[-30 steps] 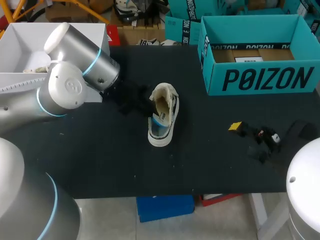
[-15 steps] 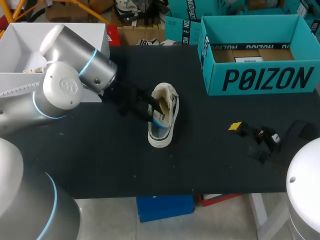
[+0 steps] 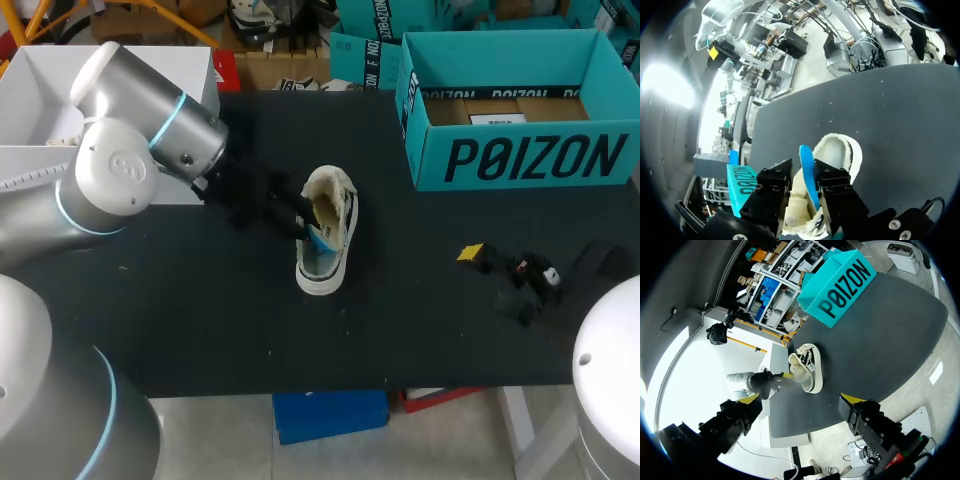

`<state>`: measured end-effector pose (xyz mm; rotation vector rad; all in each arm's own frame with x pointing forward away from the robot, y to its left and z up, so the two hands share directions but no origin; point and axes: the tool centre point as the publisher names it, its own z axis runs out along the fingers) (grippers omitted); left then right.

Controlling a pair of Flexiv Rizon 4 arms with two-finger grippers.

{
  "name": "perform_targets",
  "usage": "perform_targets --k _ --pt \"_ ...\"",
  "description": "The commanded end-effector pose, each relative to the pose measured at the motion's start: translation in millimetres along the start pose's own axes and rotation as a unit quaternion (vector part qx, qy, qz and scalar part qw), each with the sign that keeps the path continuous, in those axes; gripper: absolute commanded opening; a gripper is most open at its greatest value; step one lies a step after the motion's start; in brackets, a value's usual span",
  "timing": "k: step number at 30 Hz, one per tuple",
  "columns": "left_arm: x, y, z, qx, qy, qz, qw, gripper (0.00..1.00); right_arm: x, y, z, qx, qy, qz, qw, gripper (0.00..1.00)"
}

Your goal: Take the shoe out of the shoebox, open the shoe tongue, remove and reinsert the insole, then place the shoe into the shoebox

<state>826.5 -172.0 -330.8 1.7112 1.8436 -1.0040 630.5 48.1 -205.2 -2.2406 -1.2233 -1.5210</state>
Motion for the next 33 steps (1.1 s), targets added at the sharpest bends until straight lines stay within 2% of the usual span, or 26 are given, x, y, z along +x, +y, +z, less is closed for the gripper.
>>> perform_targets --k 1,7,10,33 --pt "4.2 -3.3 0.4 0.002 0.006 -0.004 1.0 0.15 -3.3 2.1 -2.1 0.314 0.004 0.004 0.95 1.0" --pt "8.7 -4.4 5.4 0.009 0.012 -0.011 1.0 0.16 -3.3 2.1 -2.1 0.314 0.004 0.004 0.95 1.0" --pt "9.7 -4.3 6.2 0.011 0.015 -0.013 1.0 0.0 -3.3 2.1 -2.1 0.314 0.004 0.004 0.95 1.0" --pt "18.1 2.1 6.7 0.003 0.032 -0.021 0.999 0.0 -3.3 2.1 -2.1 0.314 0.004 0.004 0.95 1.0"
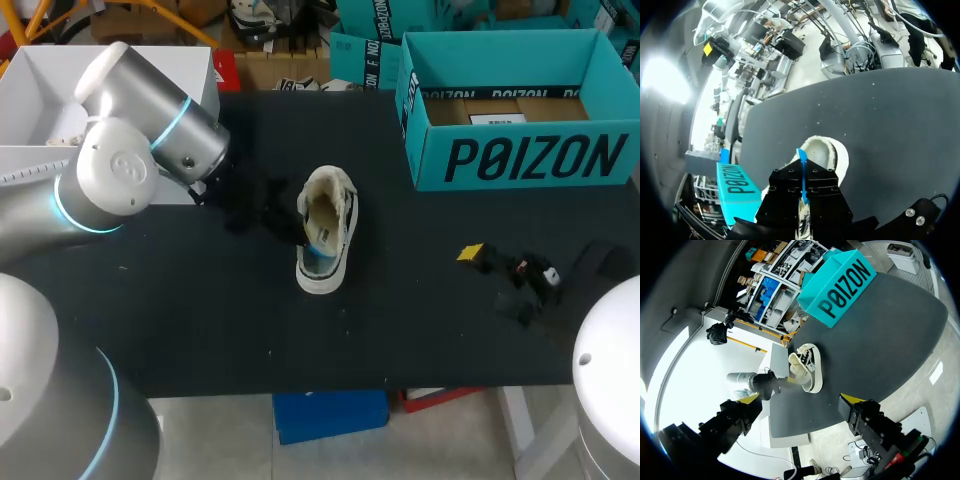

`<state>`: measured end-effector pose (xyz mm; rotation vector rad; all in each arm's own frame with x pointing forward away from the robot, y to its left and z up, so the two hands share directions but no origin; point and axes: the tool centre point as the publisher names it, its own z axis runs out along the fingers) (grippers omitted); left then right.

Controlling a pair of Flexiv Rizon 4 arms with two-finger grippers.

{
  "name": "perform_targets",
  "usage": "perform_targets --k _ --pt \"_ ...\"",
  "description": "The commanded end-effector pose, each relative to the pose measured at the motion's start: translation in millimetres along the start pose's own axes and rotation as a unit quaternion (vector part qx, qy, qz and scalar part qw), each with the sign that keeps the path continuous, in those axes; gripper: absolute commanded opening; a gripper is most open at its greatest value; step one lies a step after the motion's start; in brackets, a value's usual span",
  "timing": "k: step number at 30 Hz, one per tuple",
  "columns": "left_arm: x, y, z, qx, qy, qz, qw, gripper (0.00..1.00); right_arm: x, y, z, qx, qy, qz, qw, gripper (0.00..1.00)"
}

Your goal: Take the shoe out of the shoebox, open the shoe tongue, remove and reinsert the insole, then place the shoe into the shoebox

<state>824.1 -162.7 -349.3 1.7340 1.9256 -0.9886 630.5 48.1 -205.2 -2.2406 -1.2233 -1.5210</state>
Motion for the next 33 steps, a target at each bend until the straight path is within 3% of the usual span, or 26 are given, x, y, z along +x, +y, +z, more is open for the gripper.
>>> perform_targets --k 1,3,4,18,19,22,24,26,33 --pt "-3.0 0.1 0.9 -0.001 -0.001 0.0 1.0 0.06 -3.3 2.1 -2.1 0.314 0.004 0.004 0.95 1.0" --pt "-4.7 -0.9 0.0 0.002 -0.007 -0.002 1.0 0.79 -3.3 2.1 -2.1 0.314 0.004 0.004 0.95 1.0" --pt "-6.3 -1.6 -1.1 0.003 -0.009 -0.002 1.0 1.0 -3.3 2.1 -2.1 0.314 0.004 0.004 0.95 1.0" --pt "-22.0 1.7 -24.9 0.001 -0.022 0.005 1.0 1.0 -3.3 2.1 -2.1 0.314 0.004 0.004 0.95 1.0" --pt "-22.6 2.2 -26.2 0.001 -0.017 0.007 1.0 0.95 -3.3 2.1 -2.1 0.314 0.004 0.004 0.95 1.0" --pt "-23.3 4.2 -30.3 0.001 0.003 0.014 1.0 0.5 -3.3 2.1 -2.1 0.314 0.004 0.004 0.95 1.0" --pt "-24.8 4.8 -33.4 0.002 0.02 0.021 1.0 0.37 -3.3 2.1 -2.1 0.314 0.004 0.004 0.95 1.0" --pt "-24.9 4.4 -35.1 0.008 0.04 0.024 0.999 0.02 -3.3 2.1 -2.1 0.314 0.004 0.004 0.95 1.0" --pt "-19.4 -1.5 -37.2 0.029 0.102 0.032 0.994 0.0 -3.3 2.1 -2.1 0.314 0.004 0.004 0.95 1.0"
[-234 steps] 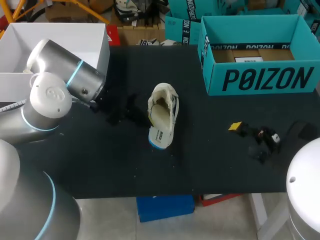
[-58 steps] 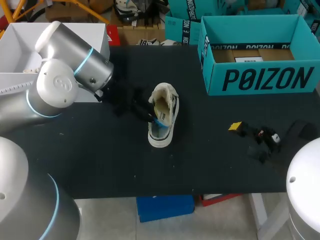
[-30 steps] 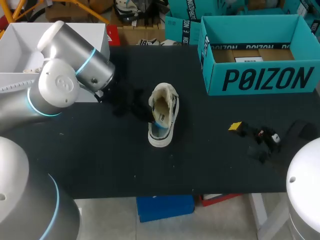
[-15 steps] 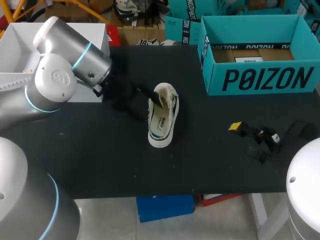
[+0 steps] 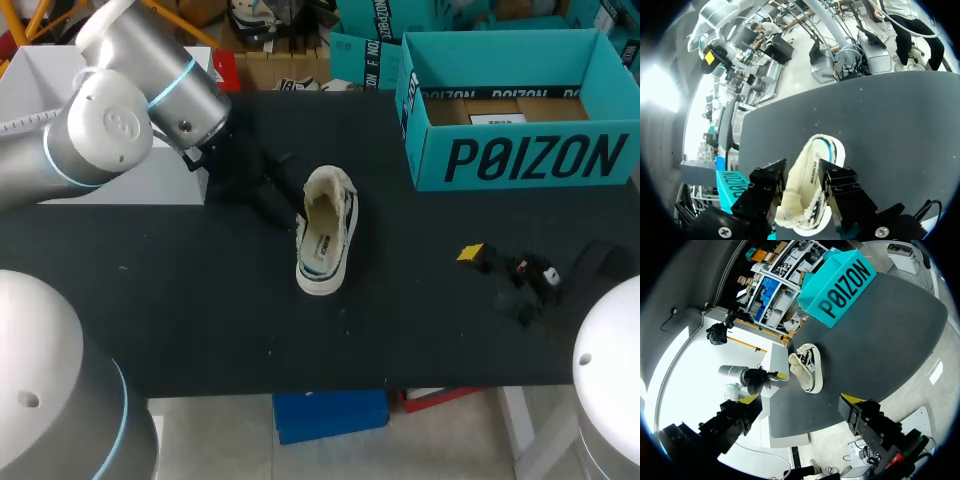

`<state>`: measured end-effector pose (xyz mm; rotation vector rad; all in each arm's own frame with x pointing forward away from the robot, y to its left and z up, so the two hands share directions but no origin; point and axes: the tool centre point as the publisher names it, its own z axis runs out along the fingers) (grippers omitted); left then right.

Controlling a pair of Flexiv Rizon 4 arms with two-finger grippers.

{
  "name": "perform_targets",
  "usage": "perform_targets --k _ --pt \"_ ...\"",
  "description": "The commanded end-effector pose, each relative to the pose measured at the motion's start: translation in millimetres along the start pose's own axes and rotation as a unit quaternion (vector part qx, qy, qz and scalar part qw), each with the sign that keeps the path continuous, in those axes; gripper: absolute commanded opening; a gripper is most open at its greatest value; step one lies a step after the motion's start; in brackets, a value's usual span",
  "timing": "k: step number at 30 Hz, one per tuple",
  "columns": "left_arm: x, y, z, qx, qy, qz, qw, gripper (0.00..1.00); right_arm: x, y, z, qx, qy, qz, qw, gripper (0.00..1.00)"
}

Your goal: Take the shoe out of the shoebox, open the shoe tongue, remove and reinsert the insole, then place the shoe into the shoebox

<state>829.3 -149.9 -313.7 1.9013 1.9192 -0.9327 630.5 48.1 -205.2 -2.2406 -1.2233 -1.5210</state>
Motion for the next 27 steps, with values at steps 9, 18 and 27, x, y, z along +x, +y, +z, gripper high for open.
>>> perform_targets --k 9,18,27 --pt "7.8 -1.7 7.1 0.026 0.098 0.004 0.995 0.0 -3.3 2.1 -2.0 0.314 0.004 0.004 0.95 1.0" --pt "20.6 -12.3 27.8 0.048 0.116 0.002 0.992 0.0 -3.3 2.1 -2.0 0.314 0.004 0.004 0.95 1.0" --pt "34.5 -12.8 42.9 0.063 0.133 -0.005 0.989 0.0 -3.3 2.1 -2.0 0.314 0.004 0.004 0.95 1.0"
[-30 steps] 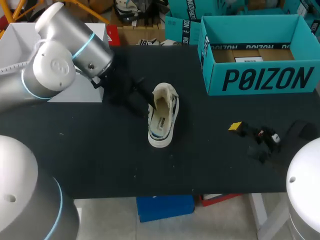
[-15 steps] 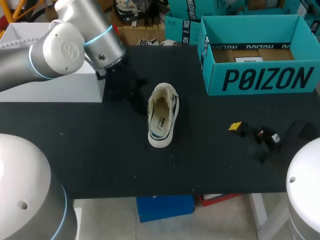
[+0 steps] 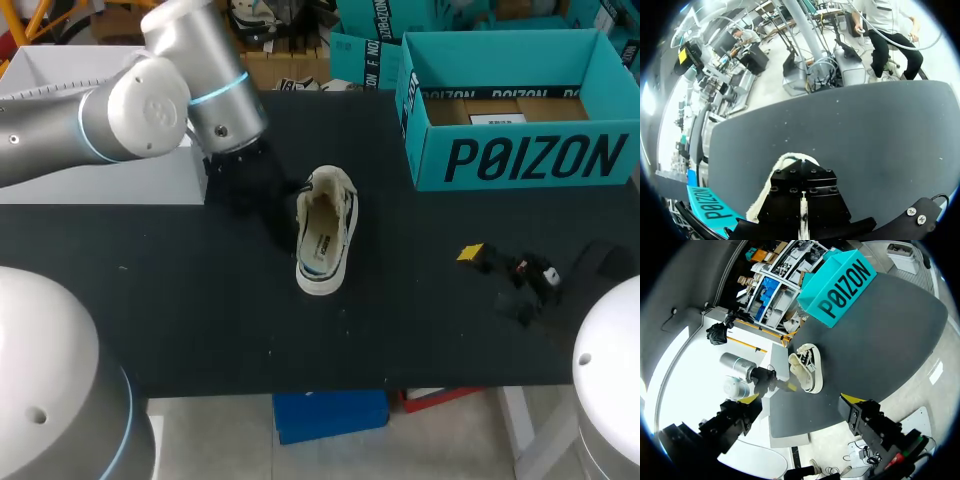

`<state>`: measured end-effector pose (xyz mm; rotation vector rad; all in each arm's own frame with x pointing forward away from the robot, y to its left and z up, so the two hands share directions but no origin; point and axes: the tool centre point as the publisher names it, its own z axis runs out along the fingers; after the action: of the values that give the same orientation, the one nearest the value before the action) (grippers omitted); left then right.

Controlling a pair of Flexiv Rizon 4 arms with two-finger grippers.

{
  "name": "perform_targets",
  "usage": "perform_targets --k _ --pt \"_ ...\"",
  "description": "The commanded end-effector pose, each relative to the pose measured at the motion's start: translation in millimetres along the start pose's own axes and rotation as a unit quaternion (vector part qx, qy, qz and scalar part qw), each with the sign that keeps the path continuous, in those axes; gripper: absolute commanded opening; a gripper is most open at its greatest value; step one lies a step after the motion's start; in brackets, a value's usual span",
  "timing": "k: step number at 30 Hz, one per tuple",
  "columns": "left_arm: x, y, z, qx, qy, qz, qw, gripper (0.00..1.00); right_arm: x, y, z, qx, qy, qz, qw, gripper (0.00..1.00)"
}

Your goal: Take the shoe out of the shoebox, open the shoe tongue, remove and reinsert the insole, then place the shoe into the shoebox

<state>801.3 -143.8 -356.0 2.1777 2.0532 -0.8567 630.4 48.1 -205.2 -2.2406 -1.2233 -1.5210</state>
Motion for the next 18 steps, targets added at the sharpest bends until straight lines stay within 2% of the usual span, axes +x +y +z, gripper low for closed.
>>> perform_targets --k 1,18 --pt "-0.5 6.5 9.3 0.005 0.006 -0.001 1.0 0.0 -3.3 2.1 -2.0 0.314 0.004 0.004 0.95 1.0" --pt "-11.9 23.0 27.5 0.013 0.02 0.015 1.0 0.0 -3.3 2.1 -2.0 0.314 0.004 0.004 0.95 1.0"
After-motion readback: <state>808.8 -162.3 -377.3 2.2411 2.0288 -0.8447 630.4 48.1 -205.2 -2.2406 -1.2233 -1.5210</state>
